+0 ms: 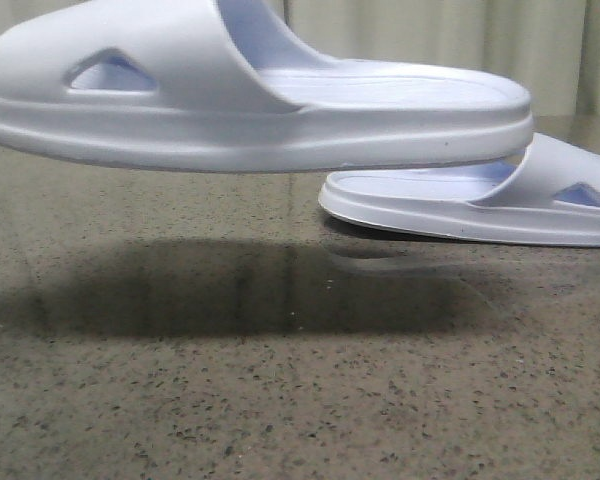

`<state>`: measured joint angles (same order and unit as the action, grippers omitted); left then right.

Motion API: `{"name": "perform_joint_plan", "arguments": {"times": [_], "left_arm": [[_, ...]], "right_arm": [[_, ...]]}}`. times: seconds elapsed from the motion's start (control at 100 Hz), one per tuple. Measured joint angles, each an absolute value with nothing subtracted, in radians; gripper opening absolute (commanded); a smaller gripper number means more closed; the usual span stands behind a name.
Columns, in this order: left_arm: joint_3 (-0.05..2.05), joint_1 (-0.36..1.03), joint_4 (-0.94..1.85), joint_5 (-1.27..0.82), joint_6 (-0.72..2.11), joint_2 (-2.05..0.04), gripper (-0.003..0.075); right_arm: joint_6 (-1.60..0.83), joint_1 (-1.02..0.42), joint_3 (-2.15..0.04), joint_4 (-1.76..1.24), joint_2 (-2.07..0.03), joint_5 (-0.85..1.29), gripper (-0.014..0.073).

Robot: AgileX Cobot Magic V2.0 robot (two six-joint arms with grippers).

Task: Insert blue slippers together front up
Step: 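Grasp the slipper strap with the left gripper and lift it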

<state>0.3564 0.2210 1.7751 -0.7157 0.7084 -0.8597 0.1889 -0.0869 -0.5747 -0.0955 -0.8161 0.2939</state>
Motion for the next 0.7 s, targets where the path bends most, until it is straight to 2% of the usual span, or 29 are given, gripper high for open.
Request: {"name": "perform_joint_plan", "arguments": {"times": [0.7], "left_arm": [[0.365,0.221,1.775,-0.696,0.706,-0.86,0.0016]], "right_arm": [[0.256,-0.028,-0.576,-0.132,-1.119,0.171,0.0496]]}}
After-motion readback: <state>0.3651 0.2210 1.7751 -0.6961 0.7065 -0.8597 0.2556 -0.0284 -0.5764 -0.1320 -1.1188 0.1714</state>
